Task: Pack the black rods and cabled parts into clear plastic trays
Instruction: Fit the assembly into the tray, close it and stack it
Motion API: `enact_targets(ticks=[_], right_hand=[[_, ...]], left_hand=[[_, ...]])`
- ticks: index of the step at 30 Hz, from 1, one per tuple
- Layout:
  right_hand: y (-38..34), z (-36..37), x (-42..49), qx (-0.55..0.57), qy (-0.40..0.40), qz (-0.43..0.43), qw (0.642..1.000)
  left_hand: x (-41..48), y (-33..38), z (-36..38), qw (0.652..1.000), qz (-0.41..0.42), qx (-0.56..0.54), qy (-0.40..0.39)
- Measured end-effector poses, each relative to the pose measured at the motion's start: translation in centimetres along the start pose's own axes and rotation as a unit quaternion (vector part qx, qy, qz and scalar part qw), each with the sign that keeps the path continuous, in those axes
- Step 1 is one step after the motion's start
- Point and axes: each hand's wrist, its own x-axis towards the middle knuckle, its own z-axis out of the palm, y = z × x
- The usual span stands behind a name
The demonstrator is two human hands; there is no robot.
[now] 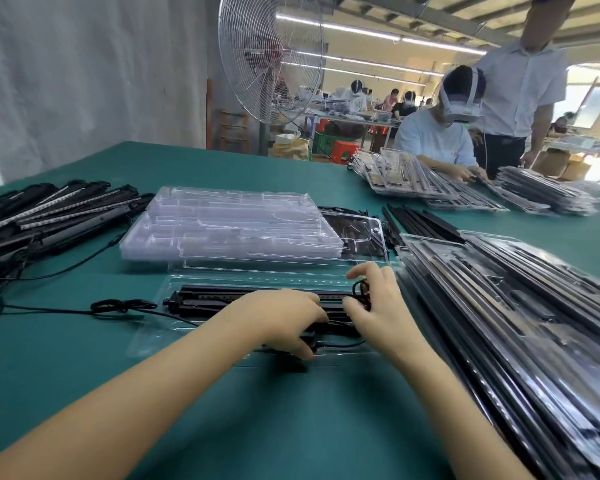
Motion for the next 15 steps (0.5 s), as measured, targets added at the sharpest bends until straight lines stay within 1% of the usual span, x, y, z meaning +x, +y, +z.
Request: enact_targets(ticks=[2,3,5,7,9,12,15], right_hand=[[-0.5,-0.5,-0.1,0.114,-0.041,0.064,0.991],[-0.6,-0.8,-0.2,0.159,-0.058,0.081,0.982],[-0.6,-1.3,-0.3,0.183,-0.068,0.078,0.978],[-0.4,-1.6,-0.3,0.141,-0.071,0.045,0.986],[-0.3,-1.8,-0.3,0.090,-0.107,0.026,0.990],[-0.3,-2.2,-0.4,-0.012,-0.168,-0.002,0.986],[-0.3,-2.1,-0.3,-0.131,-0.185,-0.025,0.974]], left_hand=[[0.1,0.2,-0.1,1.000,-0.007,0.004,-0.011],[0.0,0.2,-0.1,1.000,-0.008,0.006,-0.016],[0.0,0.2,-0.3,1.000,-0.014,0.011,-0.025],[0.0,0.3,-0.3,0.999,-0.021,0.027,-0.035],[0.0,0.5,-0.2,0.998,-0.027,0.045,-0.045],[-0.1,0.6,-0.1,0.997,-0.032,0.056,-0.053],[-0.2,0.6,-0.1,0.996,-0.032,0.058,-0.055]])
